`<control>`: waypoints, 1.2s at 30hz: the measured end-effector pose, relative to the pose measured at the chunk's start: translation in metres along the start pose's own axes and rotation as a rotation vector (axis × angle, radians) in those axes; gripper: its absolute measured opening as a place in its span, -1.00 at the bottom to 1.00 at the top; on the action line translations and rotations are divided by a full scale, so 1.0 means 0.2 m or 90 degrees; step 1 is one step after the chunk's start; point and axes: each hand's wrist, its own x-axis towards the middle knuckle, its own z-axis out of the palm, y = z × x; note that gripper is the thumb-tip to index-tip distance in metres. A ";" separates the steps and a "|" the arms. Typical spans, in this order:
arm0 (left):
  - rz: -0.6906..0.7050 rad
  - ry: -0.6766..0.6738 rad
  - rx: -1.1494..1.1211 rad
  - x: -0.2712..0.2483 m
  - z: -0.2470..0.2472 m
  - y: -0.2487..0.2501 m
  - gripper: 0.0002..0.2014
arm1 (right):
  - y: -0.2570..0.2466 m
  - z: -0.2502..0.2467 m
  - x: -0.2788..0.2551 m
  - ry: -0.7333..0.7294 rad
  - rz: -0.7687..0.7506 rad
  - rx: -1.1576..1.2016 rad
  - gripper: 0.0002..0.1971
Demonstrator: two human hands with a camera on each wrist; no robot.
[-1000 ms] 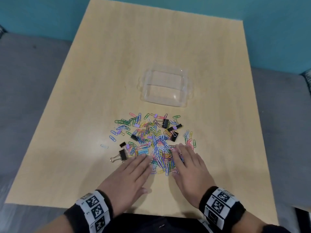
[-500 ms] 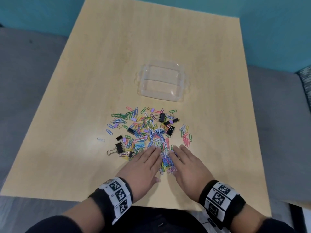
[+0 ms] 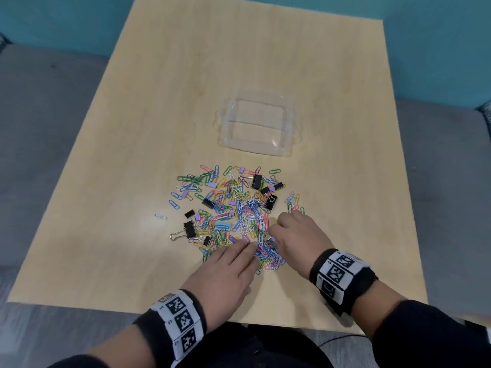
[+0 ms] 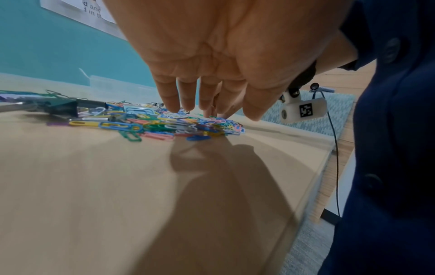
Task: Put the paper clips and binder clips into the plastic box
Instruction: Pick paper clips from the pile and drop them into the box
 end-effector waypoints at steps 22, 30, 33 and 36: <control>-0.055 0.061 -0.061 -0.18 0.01 -0.15 -0.63 | 0.33 -0.10 0.18 0.145 0.550 0.511 -0.94; -0.048 0.063 -0.082 -0.16 0.00 -0.12 -0.62 | 0.12 0.04 -0.04 -0.032 0.116 0.043 -0.47; -0.033 0.059 -0.085 -0.16 0.00 -0.09 -0.61 | 0.03 0.09 -0.08 -0.092 0.119 0.034 -0.39; -0.027 0.058 -0.087 -0.16 0.01 -0.08 -0.60 | -0.02 0.06 -0.07 -0.029 0.126 0.071 -0.42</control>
